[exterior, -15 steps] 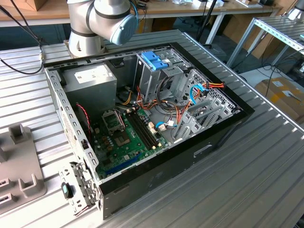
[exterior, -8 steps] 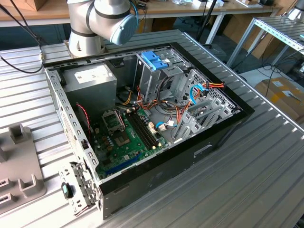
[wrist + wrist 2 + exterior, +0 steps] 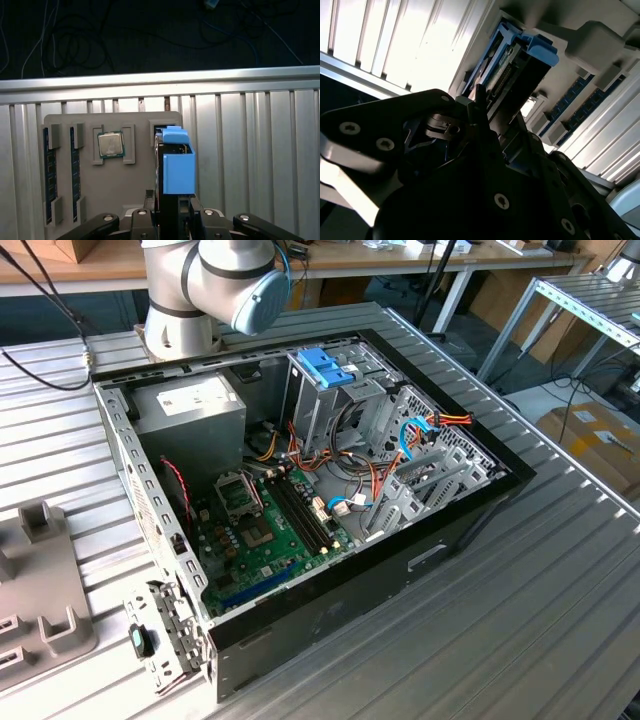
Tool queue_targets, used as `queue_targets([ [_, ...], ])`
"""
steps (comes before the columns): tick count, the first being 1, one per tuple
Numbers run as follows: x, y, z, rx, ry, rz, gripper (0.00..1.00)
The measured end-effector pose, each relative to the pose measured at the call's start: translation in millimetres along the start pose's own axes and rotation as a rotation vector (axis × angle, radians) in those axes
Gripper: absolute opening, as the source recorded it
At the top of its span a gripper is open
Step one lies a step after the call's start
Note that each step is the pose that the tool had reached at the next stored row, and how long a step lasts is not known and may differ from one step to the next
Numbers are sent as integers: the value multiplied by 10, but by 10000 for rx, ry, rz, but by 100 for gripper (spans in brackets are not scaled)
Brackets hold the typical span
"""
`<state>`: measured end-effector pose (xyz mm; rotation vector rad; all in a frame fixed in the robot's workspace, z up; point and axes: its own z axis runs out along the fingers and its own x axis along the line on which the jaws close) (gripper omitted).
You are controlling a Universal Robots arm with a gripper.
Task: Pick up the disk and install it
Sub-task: 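Pick up the disk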
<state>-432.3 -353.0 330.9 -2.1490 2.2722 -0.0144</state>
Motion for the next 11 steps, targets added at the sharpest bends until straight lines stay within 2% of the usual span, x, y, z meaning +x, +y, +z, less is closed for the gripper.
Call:
queue_targets([
  [11, 0, 0, -33, -2, 1, 0, 35],
])
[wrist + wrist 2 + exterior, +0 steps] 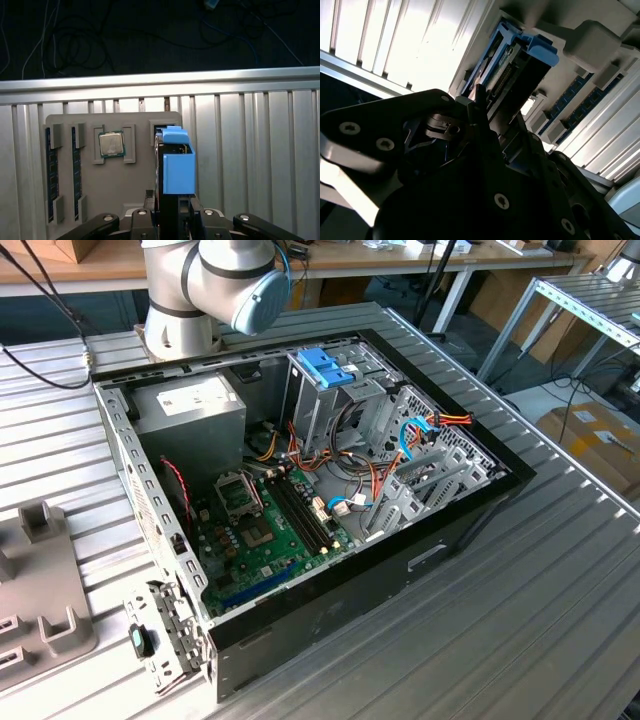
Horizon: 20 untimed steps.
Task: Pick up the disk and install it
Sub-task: 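Pick up the disk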
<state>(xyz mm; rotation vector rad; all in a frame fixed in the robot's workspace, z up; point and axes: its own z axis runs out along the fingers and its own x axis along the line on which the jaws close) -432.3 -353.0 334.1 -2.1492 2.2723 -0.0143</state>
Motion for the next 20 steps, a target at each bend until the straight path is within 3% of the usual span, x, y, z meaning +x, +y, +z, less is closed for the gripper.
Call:
queue_targets([
  [8, -1, -2, -118, 2, -2, 0, 35],
  [20, -1, -4, -218, 3, -1, 0, 35],
])
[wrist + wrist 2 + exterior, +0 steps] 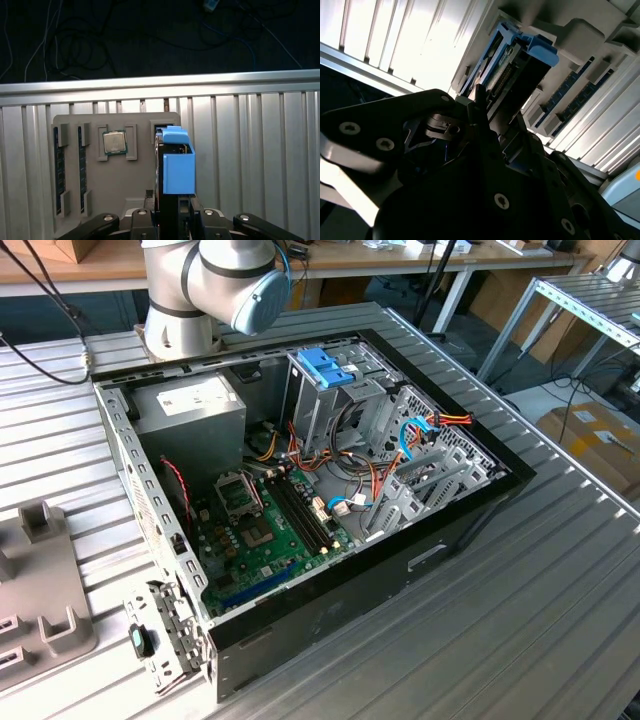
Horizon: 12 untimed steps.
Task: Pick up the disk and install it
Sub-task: 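Pick up the disk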
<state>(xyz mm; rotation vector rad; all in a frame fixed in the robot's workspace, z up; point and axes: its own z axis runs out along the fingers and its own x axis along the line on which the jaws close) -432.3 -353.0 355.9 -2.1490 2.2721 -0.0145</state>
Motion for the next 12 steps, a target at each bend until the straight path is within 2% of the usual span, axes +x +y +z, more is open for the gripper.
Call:
queue_targets([
  [4, 0, 0, -24, -1, 1, 0, 35],
  [12, 0, 0, -32, -1, 1, 0, 35],
])
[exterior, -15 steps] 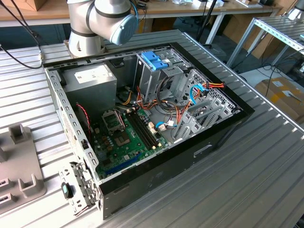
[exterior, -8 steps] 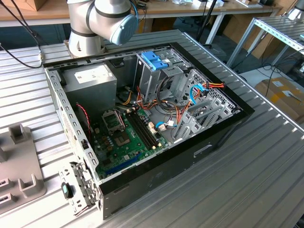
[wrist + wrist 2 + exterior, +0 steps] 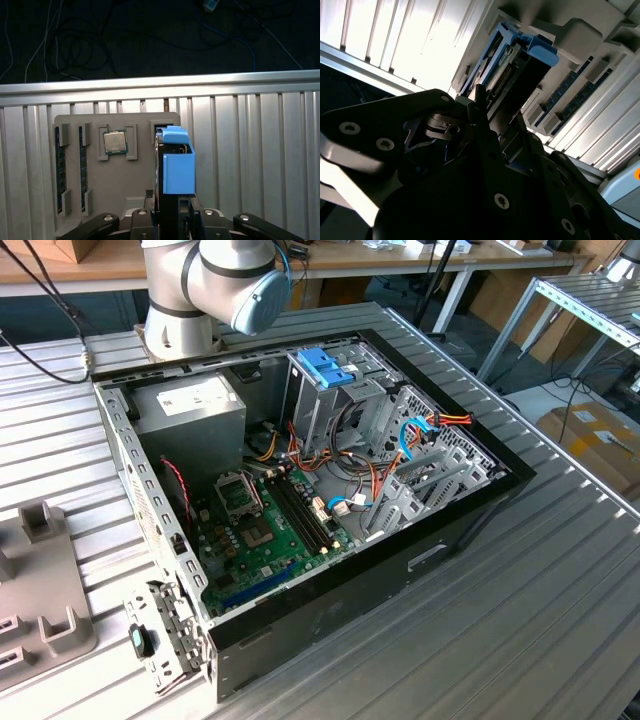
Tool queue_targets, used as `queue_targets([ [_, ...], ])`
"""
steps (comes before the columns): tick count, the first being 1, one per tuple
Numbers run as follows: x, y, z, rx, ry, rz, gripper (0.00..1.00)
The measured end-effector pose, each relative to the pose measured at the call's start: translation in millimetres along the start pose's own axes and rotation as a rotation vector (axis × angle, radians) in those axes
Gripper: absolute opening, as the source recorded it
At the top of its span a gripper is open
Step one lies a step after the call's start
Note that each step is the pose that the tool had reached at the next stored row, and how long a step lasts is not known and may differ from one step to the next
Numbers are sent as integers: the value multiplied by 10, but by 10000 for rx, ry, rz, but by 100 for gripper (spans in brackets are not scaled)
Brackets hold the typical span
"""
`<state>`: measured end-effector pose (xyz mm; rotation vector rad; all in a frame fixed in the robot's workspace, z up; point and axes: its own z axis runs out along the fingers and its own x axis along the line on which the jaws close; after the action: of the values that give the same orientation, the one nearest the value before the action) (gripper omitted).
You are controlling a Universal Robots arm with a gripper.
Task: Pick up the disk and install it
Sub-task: 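Pick up the disk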
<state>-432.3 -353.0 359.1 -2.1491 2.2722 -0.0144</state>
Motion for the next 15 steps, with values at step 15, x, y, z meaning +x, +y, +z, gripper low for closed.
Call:
queue_targets([
  [15, -1, -4, -255, 1, 0, 0, 35],
])
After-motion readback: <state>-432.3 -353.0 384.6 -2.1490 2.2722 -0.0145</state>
